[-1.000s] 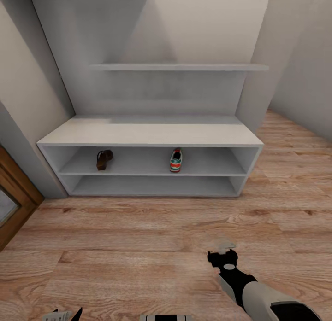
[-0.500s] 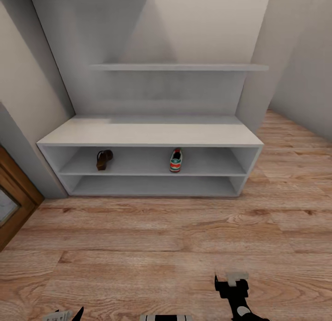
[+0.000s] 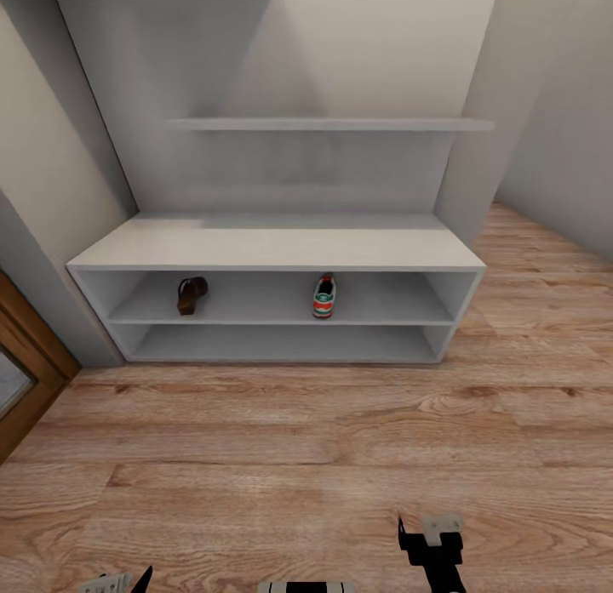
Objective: Pick up the two gym shoes and the two sandals from the corridor floor and place them onto the hallstand (shoe rack) in the corridor, making sure they are on the rack and not on the floor. Arrange them so the two gym shoes are next to each other and the two sandals are next to each other.
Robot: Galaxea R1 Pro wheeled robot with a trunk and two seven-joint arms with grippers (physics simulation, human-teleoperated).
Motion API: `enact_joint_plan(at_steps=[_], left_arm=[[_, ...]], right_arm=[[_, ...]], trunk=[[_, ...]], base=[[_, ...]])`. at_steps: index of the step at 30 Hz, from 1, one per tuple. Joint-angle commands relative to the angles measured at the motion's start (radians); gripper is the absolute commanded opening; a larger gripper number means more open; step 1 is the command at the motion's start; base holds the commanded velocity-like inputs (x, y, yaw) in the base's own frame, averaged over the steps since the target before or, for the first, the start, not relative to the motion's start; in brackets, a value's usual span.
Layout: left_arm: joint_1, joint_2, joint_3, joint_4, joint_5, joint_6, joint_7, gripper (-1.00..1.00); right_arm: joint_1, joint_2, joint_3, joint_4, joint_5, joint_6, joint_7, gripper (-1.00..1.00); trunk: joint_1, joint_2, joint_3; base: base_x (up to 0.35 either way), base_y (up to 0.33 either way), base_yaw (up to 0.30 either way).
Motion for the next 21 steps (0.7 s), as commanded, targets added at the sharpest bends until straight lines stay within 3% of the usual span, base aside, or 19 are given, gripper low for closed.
enact_joint_plan(at_steps=[1, 21], left_arm=[[-0.001, 0.000, 0.006, 0.001, 0.004, 0.000, -0.008, 1.00], [-0.001, 0.000, 0.005, 0.028, 0.010, -0.013, -0.001, 1.00]], right_arm=[[0.001, 0.000, 0.004, 0.001, 0.010, -0.001, -0.011, 1.00], [0.024, -0.003, 0.000, -0.001, 0.006, -0.002, -0.018, 1.00]], trunk=[[0.000, 0.000, -0.001], [0.000, 0.000, -0.001]], base=[[0.000, 0.000, -0.014], [0.000, 0.000, -0.002]])
